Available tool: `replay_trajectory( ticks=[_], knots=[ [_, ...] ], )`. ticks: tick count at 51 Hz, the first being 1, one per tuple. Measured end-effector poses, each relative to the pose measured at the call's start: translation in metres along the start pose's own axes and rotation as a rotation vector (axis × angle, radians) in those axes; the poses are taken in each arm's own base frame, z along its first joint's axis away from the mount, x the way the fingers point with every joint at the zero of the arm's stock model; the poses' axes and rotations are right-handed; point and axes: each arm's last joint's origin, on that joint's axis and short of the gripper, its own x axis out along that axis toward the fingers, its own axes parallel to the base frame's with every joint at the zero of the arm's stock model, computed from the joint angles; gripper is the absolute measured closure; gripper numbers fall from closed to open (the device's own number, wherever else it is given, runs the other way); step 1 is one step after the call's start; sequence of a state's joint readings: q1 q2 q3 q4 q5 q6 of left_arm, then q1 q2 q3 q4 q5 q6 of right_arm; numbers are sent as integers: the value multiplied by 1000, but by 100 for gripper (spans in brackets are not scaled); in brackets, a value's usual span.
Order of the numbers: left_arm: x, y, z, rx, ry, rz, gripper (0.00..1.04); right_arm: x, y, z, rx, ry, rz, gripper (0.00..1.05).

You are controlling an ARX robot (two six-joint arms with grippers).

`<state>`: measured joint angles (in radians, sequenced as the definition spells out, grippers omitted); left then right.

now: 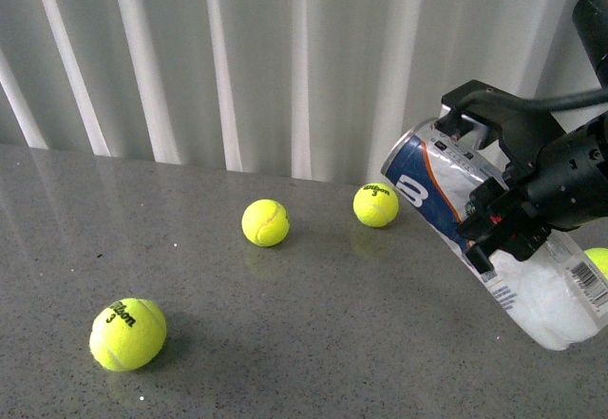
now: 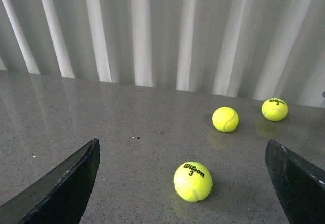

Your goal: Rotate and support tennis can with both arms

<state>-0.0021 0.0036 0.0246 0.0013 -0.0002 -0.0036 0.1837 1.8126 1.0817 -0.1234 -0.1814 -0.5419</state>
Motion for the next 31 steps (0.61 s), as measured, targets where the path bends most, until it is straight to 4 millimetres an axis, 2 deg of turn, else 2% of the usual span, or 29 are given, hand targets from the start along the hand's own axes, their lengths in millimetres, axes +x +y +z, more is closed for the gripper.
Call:
replay_trajectory(
  ticks=[18, 26, 31],
  knots=[
    [0, 0, 0, 0, 0, 0, 7, -22, -5, -17, -415, 35, 151, 93],
    [0, 0, 0, 0, 0, 0, 7, -22, -5, -24, -554, 72, 186, 93],
    [0, 0, 0, 0, 0, 0, 7, -15, -6, -26, -620, 88, 206, 93]
  ],
)
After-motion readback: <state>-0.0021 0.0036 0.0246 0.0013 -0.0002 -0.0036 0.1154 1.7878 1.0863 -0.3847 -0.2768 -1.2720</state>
